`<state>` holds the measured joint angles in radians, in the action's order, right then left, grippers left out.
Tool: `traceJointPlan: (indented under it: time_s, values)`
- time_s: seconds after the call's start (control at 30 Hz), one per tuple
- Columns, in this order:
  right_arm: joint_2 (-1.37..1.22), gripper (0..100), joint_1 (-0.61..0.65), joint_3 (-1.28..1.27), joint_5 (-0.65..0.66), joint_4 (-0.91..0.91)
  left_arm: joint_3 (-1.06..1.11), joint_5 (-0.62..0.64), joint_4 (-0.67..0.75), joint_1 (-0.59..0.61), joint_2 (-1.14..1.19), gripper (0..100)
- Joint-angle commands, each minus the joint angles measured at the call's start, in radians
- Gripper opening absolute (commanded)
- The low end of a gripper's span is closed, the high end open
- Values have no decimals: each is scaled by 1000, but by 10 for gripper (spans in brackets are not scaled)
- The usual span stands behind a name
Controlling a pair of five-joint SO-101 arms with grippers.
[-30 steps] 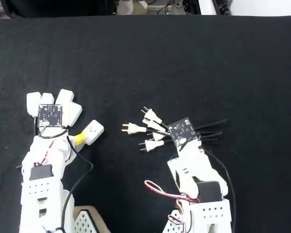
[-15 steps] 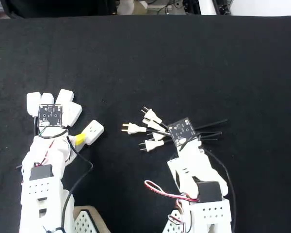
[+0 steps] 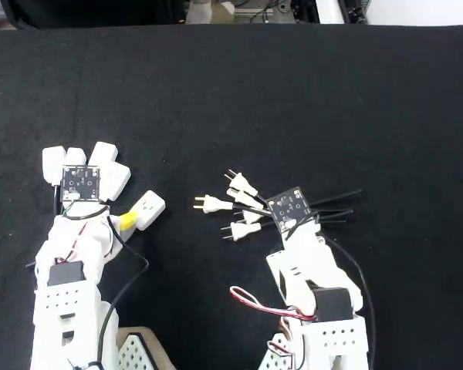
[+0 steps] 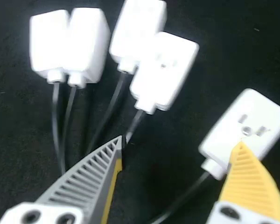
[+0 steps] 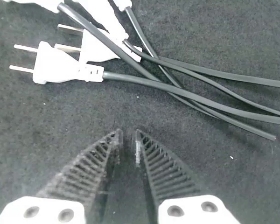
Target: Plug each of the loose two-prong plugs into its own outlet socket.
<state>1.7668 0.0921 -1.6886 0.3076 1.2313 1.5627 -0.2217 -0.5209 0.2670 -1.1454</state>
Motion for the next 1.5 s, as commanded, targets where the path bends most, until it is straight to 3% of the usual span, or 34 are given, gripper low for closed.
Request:
traceJointPlan:
  time_s: [0.0,0.13,0.33,0.53,0.67,1.23,1.47]
  values:
    - [-5,47,11,-2,-8,5,-176,-25,-161,-120,-5,350]
    - [-5,47,11,-2,-8,5,-317,-86,-305,-246,0,350]
    - [-5,47,11,-2,-8,5,-352,-146,-319,-354,23,350]
    - [-5,47,11,-2,-8,5,-369,-180,-107,-326,338,350]
    - [-5,47,11,-2,-8,5,-421,-250,-100,-326,554,324]
    - [-5,47,11,-2,-8,5,-400,-284,-75,-320,545,315]
    - [-5,47,11,-2,-8,5,-481,-284,-51,-295,743,311]
